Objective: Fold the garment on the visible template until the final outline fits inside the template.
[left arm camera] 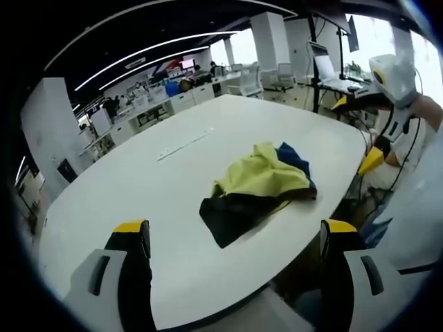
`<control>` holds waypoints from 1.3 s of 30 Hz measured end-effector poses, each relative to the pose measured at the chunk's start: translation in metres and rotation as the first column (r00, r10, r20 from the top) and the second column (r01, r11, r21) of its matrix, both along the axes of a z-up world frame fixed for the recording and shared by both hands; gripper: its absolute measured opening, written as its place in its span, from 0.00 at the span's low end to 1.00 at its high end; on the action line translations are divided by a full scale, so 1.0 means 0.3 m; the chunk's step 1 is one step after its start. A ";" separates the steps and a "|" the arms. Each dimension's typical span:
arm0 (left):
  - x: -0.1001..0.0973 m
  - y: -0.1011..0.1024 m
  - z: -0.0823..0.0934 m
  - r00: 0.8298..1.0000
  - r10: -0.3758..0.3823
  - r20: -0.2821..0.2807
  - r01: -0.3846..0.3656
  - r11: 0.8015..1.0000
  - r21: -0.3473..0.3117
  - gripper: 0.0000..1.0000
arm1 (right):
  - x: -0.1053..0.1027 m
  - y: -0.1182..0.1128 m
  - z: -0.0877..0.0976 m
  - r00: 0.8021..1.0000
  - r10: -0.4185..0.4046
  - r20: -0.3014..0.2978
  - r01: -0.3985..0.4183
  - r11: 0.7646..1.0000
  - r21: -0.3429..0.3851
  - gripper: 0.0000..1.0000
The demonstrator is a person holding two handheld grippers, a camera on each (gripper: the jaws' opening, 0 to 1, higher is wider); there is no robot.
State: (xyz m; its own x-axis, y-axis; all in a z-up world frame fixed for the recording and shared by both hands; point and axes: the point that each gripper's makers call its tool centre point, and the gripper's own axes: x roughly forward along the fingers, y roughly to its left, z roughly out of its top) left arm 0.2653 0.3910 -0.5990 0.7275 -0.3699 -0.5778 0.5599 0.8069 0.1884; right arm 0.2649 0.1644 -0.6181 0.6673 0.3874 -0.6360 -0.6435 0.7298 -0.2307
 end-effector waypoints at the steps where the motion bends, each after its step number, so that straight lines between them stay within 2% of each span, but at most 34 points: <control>1: -0.001 -0.001 0.000 1.000 -0.002 -0.002 0.002 1.000 -0.001 1.00 | -0.001 0.000 0.000 1.000 0.001 0.000 -0.001 1.000 0.001 1.00; 19: 0.024 -0.011 -0.001 1.000 -0.024 0.016 0.024 0.999 0.034 0.99 | 0.004 -0.006 -0.019 1.000 0.002 -0.008 -0.002 1.000 -0.002 0.98; 23: 0.036 -0.011 -0.016 0.999 -0.046 0.020 0.045 0.997 0.070 0.98 | 0.012 -0.006 -0.028 1.000 0.004 -0.011 -0.004 1.000 -0.002 0.96; 25: 0.046 -0.015 -0.023 0.995 -0.088 0.040 0.082 0.987 0.136 0.99 | 0.017 -0.004 -0.037 1.000 0.008 -0.013 -0.008 1.000 -0.008 0.96; 26: 0.046 -0.019 -0.027 0.995 -0.094 0.041 0.088 0.986 0.144 1.00 | 0.019 -0.004 -0.040 1.000 0.008 -0.015 -0.008 1.000 -0.008 0.95; 35: 0.077 -0.063 -0.073 0.989 -0.144 0.044 0.137 0.980 0.141 0.94 | 0.035 -0.001 -0.091 0.999 0.014 -0.038 -0.015 1.000 -0.019 0.92; 39: 0.094 -0.077 -0.072 0.984 -0.161 0.072 0.149 0.977 0.153 0.92 | 0.039 -0.004 -0.113 0.999 0.009 -0.049 -0.009 1.000 -0.015 0.89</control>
